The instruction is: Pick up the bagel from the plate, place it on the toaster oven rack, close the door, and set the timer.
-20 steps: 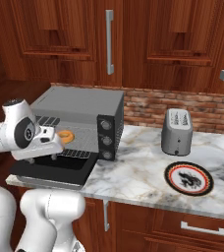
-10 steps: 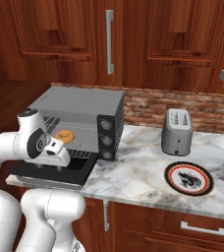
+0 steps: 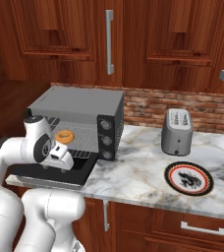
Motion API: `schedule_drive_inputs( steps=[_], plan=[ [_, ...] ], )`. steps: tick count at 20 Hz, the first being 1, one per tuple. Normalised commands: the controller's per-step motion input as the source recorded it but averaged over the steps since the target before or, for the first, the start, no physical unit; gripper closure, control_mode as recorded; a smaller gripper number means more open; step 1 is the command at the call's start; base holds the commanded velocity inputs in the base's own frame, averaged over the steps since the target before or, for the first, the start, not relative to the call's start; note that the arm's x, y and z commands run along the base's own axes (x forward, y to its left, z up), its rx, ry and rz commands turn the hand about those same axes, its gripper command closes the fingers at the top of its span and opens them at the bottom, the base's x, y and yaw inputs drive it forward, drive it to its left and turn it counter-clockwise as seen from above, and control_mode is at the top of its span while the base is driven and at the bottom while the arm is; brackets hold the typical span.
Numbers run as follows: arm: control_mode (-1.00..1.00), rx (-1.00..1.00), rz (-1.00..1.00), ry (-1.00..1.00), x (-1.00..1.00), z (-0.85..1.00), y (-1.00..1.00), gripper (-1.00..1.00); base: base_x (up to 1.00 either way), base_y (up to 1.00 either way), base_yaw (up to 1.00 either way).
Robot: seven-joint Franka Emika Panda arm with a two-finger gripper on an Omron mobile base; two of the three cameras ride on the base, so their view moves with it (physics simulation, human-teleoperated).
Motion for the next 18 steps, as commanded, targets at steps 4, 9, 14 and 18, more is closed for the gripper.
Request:
schedule_drive_inputs(
  steps=[4,9,14,18],
  plan=[
    [-1.0,0.0,0.0,0.0,0.41,-0.18,0.03,-1.0,0.0,0.0,0.0],
    [-1.0,0.0,0.0,0.0,0.31,-0.16,0.05,-1.0,0.0,0.0,0.0],
    [-1.0,0.0,0.0,0.0,0.27,-0.14,0.07,-1.0,0.0,0.0,0.0],
    [-1.0,0.0,0.0,0.0,0.39,-0.03,0.08,-1.0,0.0,0.0,0.0]
  ],
)
